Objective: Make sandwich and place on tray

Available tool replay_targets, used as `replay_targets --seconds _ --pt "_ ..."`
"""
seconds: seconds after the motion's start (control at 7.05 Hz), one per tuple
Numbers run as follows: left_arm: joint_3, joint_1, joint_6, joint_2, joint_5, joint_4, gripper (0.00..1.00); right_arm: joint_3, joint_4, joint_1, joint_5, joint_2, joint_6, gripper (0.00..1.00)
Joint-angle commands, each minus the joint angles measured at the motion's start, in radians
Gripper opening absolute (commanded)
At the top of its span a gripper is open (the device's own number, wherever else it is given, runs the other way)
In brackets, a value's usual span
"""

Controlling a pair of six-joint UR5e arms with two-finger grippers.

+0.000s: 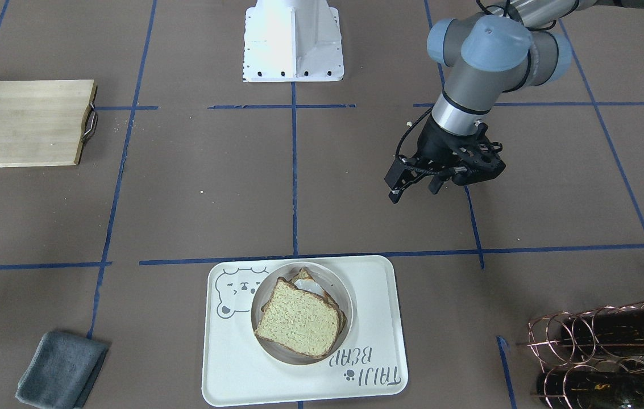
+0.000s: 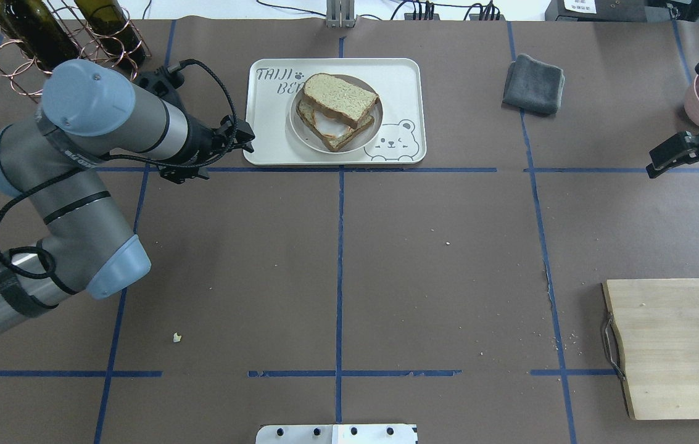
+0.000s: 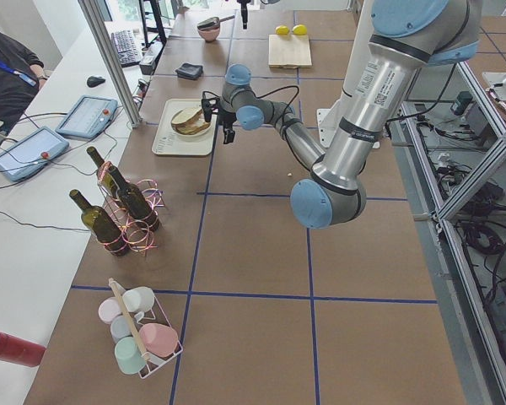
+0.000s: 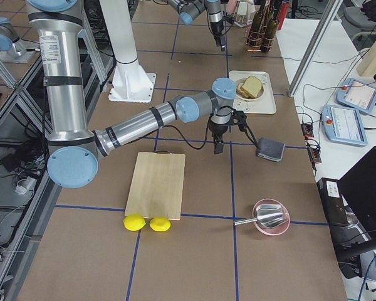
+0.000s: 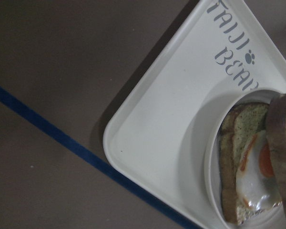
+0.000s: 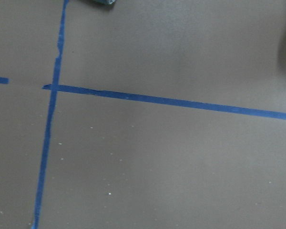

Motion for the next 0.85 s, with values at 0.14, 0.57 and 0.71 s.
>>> replay_targets --seconds 0.14,0.57,0.71 --pt "-0.102 -0.186 0.468 0.099 -0.103 0.201 1.00 -0.153 -0.004 0.178 0.011 -0.001 -0.294 1.00" --pt "-0.073 -0.477 0.981 0.274 -0.269 0.260 1.00 -0.186 -0.034 0.249 0.061 -0.006 -0.366 1.00" --pt "-0.043 -0.569 1.124 0.331 -0.305 0.283 1.00 -0.182 -0.030 0.253 0.058 -0.007 -0.364 1.00"
